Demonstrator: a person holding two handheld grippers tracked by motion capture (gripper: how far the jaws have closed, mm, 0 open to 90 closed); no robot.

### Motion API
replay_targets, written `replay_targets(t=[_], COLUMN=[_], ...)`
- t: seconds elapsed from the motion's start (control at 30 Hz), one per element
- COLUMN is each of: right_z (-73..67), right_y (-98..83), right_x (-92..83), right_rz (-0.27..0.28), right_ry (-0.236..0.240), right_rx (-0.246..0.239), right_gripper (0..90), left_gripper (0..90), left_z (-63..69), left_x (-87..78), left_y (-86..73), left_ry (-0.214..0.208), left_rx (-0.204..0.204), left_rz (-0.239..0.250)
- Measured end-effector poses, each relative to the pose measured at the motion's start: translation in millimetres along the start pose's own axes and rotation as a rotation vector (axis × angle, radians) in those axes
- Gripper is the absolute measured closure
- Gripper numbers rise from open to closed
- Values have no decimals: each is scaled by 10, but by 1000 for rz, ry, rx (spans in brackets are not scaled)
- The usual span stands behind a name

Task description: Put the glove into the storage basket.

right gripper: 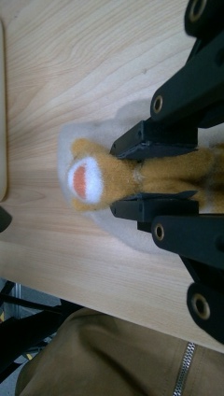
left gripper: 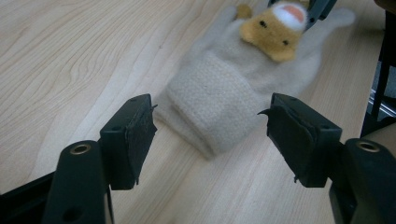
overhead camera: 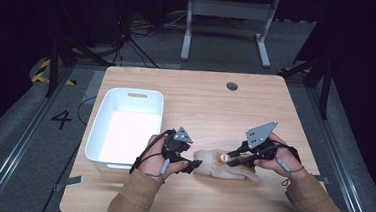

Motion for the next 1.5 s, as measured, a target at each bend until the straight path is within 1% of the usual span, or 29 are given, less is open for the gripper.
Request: replay_targets(t=[0.1,0.17,0.23,0.47,0.5,0.53,0.57,0.6,0.67,0.7,0.73,0.83,0.93,0.97,1.0,1.1,1.2,1.23,1.27,1.3,1.33,1.37,1.4,1.43,1.47,1.5], right_z=[57,68,97,145,155,155,161,161,157,155,149,114,65,43,43,7,-35,-52,-52,-62,-62,-64,-64,-60,-54,-54], right_y=[-45,-57,-90,-146,-161,-161,-166,-166,-167,-165,-159,-142,-135,-142,-142,-154,-175,-193,-193,-214,-214,-237,-237,-252,-283,-283], right_x=[42,51,69,87,98,98,103,103,105,101,96,68,4,-65,-65,-186,-296,-365,-365,-430,-430,-488,-488,-513,-564,-564], right_rz=[-16,-23,-42,-67,-83,-83,-87,-87,-94,-89,-67,-31,4,24,24,70,125,161,161,181,181,201,201,207,223,223], right_ry=[3,5,-3,-14,-30,-30,-50,-50,-73,-86,-92,-104,-139,-178,-178,-239,-286,-323,-323,-358,-358,-392,-392,-411,-458,-458], right_rx=[13,18,27,39,30,30,29,29,23,24,31,47,63,80,80,117,181,210,210,235,235,266,266,282,315,315], right_gripper=[730,730,727,712,692,692,636,636,581,550,524,482,475,476,476,479,475,474,474,471,471,462,462,461,462,462], left_gripper=[330,330,330,330,330,330,330,329,328,323,317,297,274,264,261,254,252,250,250,251,257,272,272,287,296,296], left_z=[1,3,2,16,18,24,30,30,37,38,41,36,39,43,43,51,56,58,58,61,61,67,72,75,83,89], left_x=[12,17,37,97,104,110,119,119,126,131,134,145,174,188,188,204,219,231,231,238,238,237,229,223,215,209], left_y=[-6,-6,-8,-28,-28,-28,-29,-29,-28,-27,-25,2,44,65,65,109,149,166,166,181,181,191,206,222,237,247], left_ry=[-1,-3,-3,-5,-5,-4,-1,-1,3,8,7,8,7,8,8,3,1,-1,-1,-1,-1,1,2,4,0,-3], left_rx=[-2,-1,-1,4,5,5,14,14,21,28,27,34,37,43,43,51,58,58,58,68,68,73,77,86,86,85], left_rz=[-4,-5,-7,-24,-24,-24,-28,-28,-31,-29,-28,-22,-15,-16,-16,-11,-5,-2,-2,2,2,12,27,51,66,72])
Point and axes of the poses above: each handheld gripper's, and its own axes: x roughly forward along the jaws, y roughly out of its top, z roughly to its right, the point moved 3 cm from there along x, roughly forward along the jaws, and after that the axes turned 11 degrees about y, right-handed, at the moved point
